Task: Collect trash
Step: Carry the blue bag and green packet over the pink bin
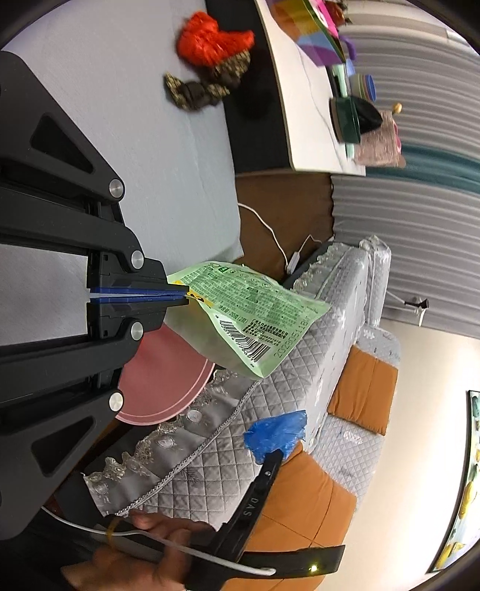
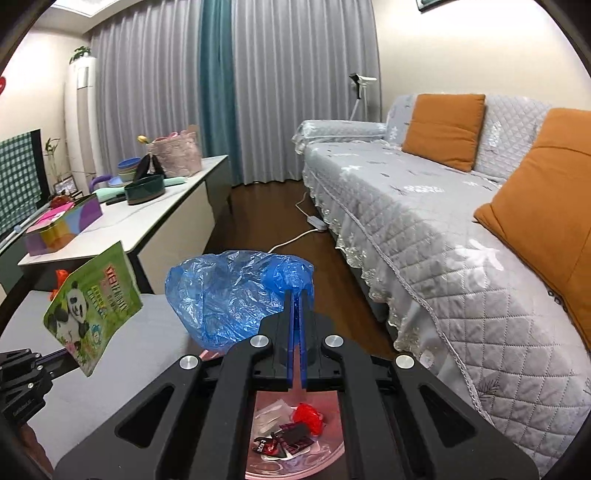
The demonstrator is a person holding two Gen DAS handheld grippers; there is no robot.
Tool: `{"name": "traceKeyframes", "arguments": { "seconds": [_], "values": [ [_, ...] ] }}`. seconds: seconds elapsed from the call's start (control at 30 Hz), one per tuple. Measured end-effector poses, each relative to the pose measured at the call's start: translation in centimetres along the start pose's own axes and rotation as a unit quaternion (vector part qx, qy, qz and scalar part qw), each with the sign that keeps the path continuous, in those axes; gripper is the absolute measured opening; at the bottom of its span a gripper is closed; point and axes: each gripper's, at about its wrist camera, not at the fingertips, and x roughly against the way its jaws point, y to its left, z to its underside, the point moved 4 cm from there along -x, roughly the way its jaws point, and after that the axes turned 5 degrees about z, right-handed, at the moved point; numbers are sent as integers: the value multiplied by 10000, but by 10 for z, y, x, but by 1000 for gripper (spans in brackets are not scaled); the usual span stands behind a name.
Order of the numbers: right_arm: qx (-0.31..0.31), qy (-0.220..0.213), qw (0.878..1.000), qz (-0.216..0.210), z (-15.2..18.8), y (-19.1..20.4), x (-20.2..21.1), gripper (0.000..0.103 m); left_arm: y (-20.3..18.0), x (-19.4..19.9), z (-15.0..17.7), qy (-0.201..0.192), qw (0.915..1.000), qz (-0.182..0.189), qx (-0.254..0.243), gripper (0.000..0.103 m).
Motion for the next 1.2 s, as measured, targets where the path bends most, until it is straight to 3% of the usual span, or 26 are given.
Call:
{"name": "traceKeyframes", "arguments": {
  "seconds": [0.53,1.2],
  "values": [
    [-212,176,9995,127,6,-16,-20,2,-24,-57,-8,347,9992,166,-81,0],
    [-159,294,9994,109,13,-13,-28,3,-28,-74,-7,474,9985,185,-204,0]
  ]
}}
